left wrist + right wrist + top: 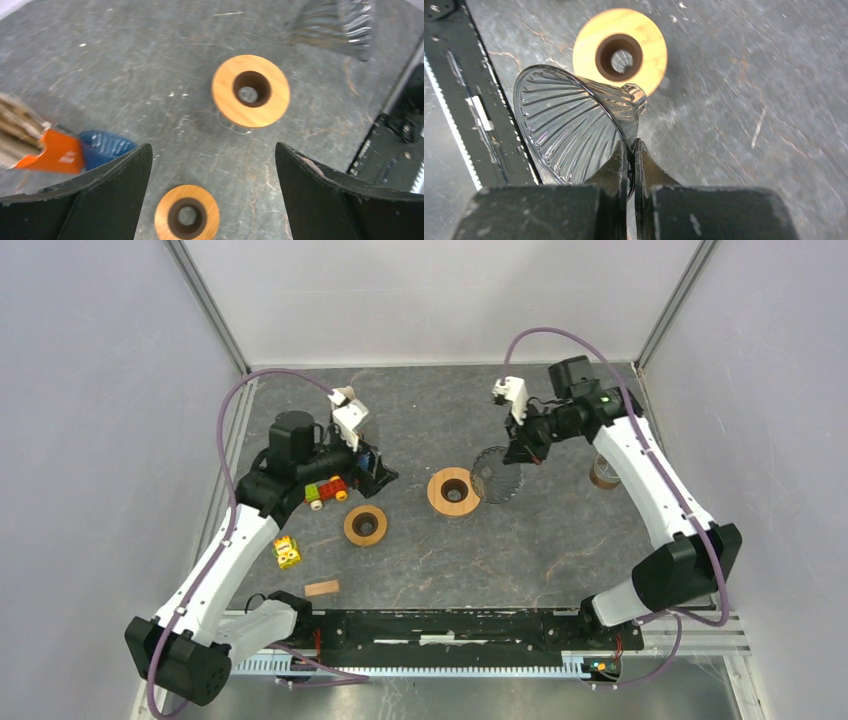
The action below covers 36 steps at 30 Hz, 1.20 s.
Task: Place the coffee filter in the dripper
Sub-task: Place the coffee dripper in the dripper holder.
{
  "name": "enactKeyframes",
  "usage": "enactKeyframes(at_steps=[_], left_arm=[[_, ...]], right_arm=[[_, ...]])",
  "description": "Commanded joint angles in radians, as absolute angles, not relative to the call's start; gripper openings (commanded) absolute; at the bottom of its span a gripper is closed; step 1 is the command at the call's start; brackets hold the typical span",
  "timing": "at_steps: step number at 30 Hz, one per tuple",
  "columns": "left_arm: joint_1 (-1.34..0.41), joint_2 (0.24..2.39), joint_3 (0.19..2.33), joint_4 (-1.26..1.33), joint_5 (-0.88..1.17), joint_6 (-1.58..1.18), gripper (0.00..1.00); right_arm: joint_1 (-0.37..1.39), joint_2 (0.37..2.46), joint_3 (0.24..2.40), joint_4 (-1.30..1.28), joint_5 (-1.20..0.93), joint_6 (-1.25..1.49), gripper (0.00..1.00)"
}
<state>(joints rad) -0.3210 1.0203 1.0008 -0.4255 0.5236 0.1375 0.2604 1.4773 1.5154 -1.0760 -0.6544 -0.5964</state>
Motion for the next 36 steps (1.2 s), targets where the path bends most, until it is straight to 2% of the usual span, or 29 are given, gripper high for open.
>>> enactKeyframes(at_steps=[1, 10, 22, 29, 32, 36], left_arm=[[-0.427, 1.040, 1.027, -0.415, 0.505, 0.111, 0.97], [-0.478, 1.126, 1.037, -0.368, 0.529, 0.044, 0.96], [-0.505, 1.162, 1.029, -0.337, 0.513, 0.052, 0.96], [-0.553, 1.221, 1.036, -0.281, 0.472, -0.036, 0.96], [-0.564, 1.262, 1.044, -0.242, 0.413, -0.129, 0.93], [-0.571, 1.323, 1.064, -0.200, 0.377, -0.233, 0.84]], right_arm=[[0.313, 1.558, 1.588, -1.042, -0.738, -0.503, 0.00], [0.429, 1.704, 1.674, -1.068, -0.687, -0.485, 0.00], [0.448, 1.827, 1.730, -1.081, -0.673, -0.463, 0.00], [0.455, 1.868, 1.741, -1.083, -0.638, -0.453, 0.00], [0.457, 1.878, 1.741, -1.079, -0.628, -0.447, 0.00], [0.459, 1.888, 1.748, -1.074, -0.625, -0.441, 0.00]])
